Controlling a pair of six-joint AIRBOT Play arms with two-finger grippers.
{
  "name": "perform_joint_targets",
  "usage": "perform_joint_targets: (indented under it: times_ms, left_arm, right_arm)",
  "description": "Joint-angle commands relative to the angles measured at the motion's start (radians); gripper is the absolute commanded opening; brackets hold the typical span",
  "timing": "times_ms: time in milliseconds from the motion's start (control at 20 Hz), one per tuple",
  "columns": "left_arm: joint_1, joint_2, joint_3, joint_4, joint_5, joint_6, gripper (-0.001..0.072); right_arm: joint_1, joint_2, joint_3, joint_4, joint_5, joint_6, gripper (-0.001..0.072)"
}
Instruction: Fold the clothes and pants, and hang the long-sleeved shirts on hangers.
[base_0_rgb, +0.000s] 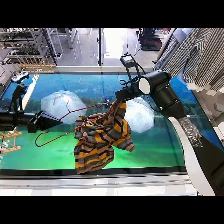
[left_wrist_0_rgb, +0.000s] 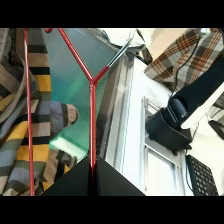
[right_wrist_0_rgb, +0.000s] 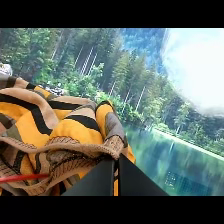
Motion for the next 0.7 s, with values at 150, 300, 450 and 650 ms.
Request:
perform_joint_targets:
  times_ms: [150,300,450,650]
  left_arm:
    - [-0.006,-0.001,0.001,0.005,0.044,-0.022,0.0014]
    - [-0.034,-0.008,0.001,0.005,0.097,-0.022,0.0014]
    - [-0.058,-0.025,0.001,0.005,0.168,-0.023,0.0014]
    - [-0.075,-0.038,0.001,0.003,0.170,-0.030,0.0014]
  right_arm:
    - [0.005,0.001,0.001,0.021,0.000,0.000,0.0017]
    - [0.033,0.001,0.001,0.032,0.001,0.000,0.0017]
    - [0.072,0.004,0.001,0.031,0.022,-0.010,0.0017]
    - [0.113,0.030,0.002,0.036,0.031,-0.013,0.0017]
